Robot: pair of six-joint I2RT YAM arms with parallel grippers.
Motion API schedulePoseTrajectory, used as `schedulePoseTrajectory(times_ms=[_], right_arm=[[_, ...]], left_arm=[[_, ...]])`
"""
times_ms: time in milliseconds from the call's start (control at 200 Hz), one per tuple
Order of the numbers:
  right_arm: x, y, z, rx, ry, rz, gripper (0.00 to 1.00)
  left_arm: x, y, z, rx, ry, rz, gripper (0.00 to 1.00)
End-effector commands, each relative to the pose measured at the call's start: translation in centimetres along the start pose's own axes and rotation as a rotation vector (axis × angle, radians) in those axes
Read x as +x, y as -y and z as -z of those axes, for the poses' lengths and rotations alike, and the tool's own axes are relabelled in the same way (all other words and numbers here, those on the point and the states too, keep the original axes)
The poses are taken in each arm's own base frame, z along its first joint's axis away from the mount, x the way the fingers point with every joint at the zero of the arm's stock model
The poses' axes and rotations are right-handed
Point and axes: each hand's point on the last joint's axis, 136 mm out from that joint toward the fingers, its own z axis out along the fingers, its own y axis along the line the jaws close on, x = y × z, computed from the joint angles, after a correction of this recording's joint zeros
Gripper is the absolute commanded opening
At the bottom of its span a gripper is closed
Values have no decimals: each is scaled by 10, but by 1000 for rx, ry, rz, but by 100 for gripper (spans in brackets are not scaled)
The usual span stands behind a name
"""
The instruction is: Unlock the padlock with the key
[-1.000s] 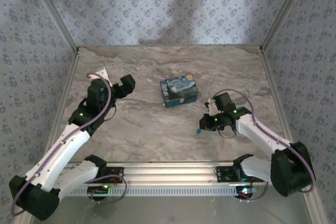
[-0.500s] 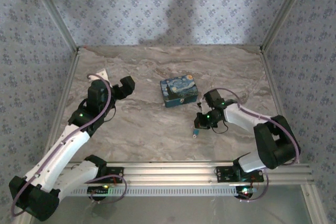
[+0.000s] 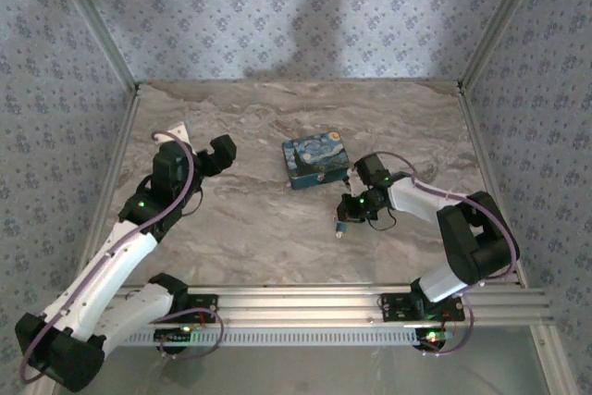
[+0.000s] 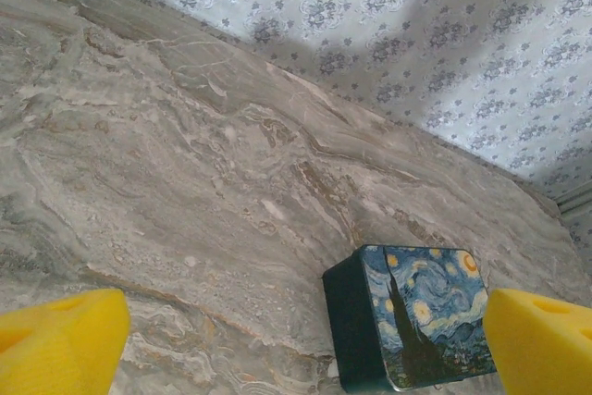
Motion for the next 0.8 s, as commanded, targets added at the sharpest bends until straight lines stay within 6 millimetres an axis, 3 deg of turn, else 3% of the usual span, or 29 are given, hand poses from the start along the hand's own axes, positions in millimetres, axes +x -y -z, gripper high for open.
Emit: schedulePoseTrajectory(times_ms=[0, 120, 355, 570, 794], right_arm=[[-8, -5, 3, 2, 21, 18, 17], [-16, -8, 15, 11, 76, 38, 28], [-32, -11, 47, 51, 203, 74, 35], [-49, -9, 88, 102, 354, 107, 42], [-72, -1, 148, 184, 557, 144, 51]], left_arm=[[-1, -6, 2, -16, 12, -13, 98], [-3, -6, 3, -17, 16, -15, 98], [-3, -7, 3, -21, 16, -18, 98], [-6, -10, 3, -35, 23, -18, 98], [-17, -19, 6, -75, 38, -46, 98]])
